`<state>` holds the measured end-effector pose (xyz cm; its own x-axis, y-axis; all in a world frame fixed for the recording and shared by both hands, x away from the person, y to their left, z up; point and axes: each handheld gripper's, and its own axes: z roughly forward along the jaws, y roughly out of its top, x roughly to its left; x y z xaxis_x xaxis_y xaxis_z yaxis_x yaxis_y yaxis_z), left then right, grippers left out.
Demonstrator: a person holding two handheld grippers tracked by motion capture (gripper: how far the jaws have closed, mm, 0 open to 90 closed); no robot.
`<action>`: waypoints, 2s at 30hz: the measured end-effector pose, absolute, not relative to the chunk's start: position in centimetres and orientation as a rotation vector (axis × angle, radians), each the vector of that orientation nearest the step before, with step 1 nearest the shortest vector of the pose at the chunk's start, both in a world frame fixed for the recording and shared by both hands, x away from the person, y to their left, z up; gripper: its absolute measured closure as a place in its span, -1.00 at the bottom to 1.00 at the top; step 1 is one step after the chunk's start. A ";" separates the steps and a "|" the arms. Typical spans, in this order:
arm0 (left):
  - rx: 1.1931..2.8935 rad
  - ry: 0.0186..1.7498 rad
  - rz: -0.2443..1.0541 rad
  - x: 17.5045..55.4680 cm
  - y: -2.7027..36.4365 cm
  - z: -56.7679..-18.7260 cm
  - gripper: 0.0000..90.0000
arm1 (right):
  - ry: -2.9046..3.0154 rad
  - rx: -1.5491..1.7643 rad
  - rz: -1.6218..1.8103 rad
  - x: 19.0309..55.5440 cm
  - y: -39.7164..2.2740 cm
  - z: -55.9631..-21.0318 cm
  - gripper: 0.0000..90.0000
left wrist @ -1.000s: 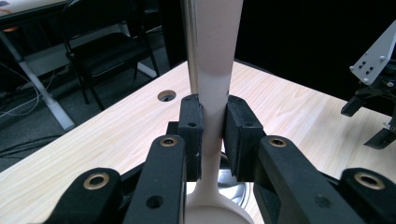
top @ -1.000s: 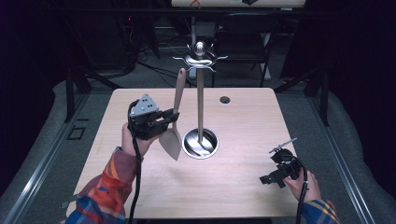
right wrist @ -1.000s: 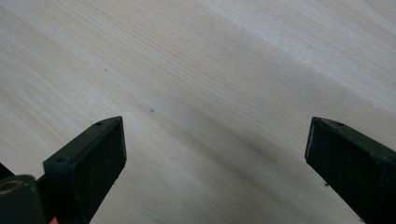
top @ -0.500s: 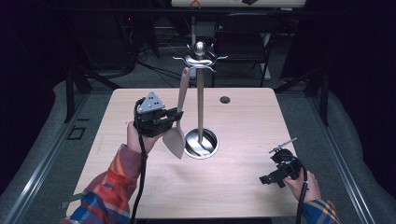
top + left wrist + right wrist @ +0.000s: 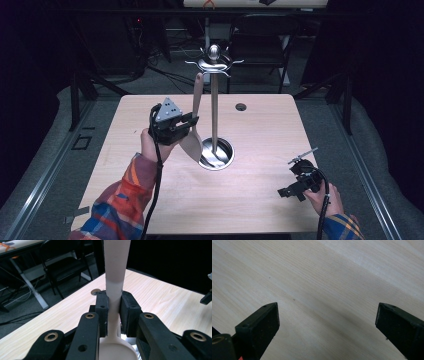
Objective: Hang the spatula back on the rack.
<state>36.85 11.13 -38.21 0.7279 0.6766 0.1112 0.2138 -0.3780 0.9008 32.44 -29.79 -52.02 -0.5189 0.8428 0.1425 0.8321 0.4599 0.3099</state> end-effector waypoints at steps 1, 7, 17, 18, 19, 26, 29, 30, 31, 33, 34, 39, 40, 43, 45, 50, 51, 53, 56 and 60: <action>1.929 0.680 0.583 36.9 11.0 -38.3 0.72 | 2.652 1.528 0.540 32.4 -29.8 -52.0 -0.89; 1.903 0.677 0.600 37.2 10.6 -38.7 0.71 | 2.657 1.532 0.550 32.4 -29.8 -52.0 -0.89; 1.893 0.675 0.628 37.5 9.9 -38.9 0.69 | 2.654 1.525 0.540 32.4 -29.8 -52.0 -0.89; 1.895 0.672 0.631 37.4 9.9 -38.9 0.69 | 2.654 1.525 0.540 32.4 -29.8 -52.0 -0.89; 1.894 0.671 0.633 37.4 9.9 -39.0 0.68 | 2.650 1.528 0.544 32.4 -29.8 -52.0 -0.89; 1.902 0.660 0.652 37.0 9.9 -38.5 0.47 | 2.652 1.528 0.543 32.4 -29.8 -52.1 -0.90; 1.917 0.655 0.639 36.8 10.2 -38.2 0.25 | 2.651 1.529 0.544 32.4 -29.7 -52.1 -0.90; 1.919 0.660 0.634 36.7 10.2 -38.1 0.18 | 2.653 1.528 0.543 32.4 -29.7 -52.1 -0.90; 1.922 0.666 0.632 36.6 10.3 -38.0 0.11 | 2.656 1.526 0.541 32.4 -29.8 -52.0 -0.90; 1.924 0.676 0.619 36.4 10.6 -37.9 -0.07 | 2.653 1.532 0.556 32.4 -29.8 -52.0 -0.90; 1.926 0.679 0.615 36.3 10.8 -37.8 -0.07 | 2.653 1.532 0.556 32.4 -29.8 -52.0 -0.90; 1.944 0.696 0.604 35.6 11.8 -37.3 -0.32 | 2.652 1.539 0.558 32.4 -29.8 -52.0 -0.90; 1.951 0.691 0.601 35.5 12.1 -37.1 -0.40 | 2.651 1.532 0.546 32.4 -29.8 -51.9 -0.90; 1.959 0.699 0.605 34.8 12.8 -36.8 -0.58 | 2.658 1.526 0.540 32.4 -29.8 -51.8 -0.90; 1.961 0.707 0.607 34.4 13.3 -36.7 -0.61 | 2.655 1.534 0.544 32.3 -29.8 -51.8 -0.90; 1.976 0.721 0.606 33.5 14.6 -36.8 -0.67 | 2.627 1.539 0.572 32.2 -29.6 -52.0 -0.91; 1.979 0.724 0.608 33.3 14.8 -36.8 -0.68 | 2.648 1.522 0.551 32.3 -29.7 -51.9 -0.91; 1.993 0.736 0.600 32.9 15.3 -37.0 -0.71 | 2.660 1.528 0.546 32.3 -29.7 -51.8 -0.91; 2.016 0.745 0.603 32.3 16.0 -37.4 -0.75 | 2.650 1.528 0.555 32.3 -29.7 -51.8 -0.92; 2.052 0.767 0.616 31.5 17.0 -38.0 -0.77 | 2.643 1.546 0.582 32.2 -29.6 -51.9 -0.92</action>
<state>31.48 17.02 -38.00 0.6920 0.7070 0.1458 0.2947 -0.4611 0.8370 32.22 -29.56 -51.85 -0.5076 0.8457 0.1645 0.8366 0.4382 0.3289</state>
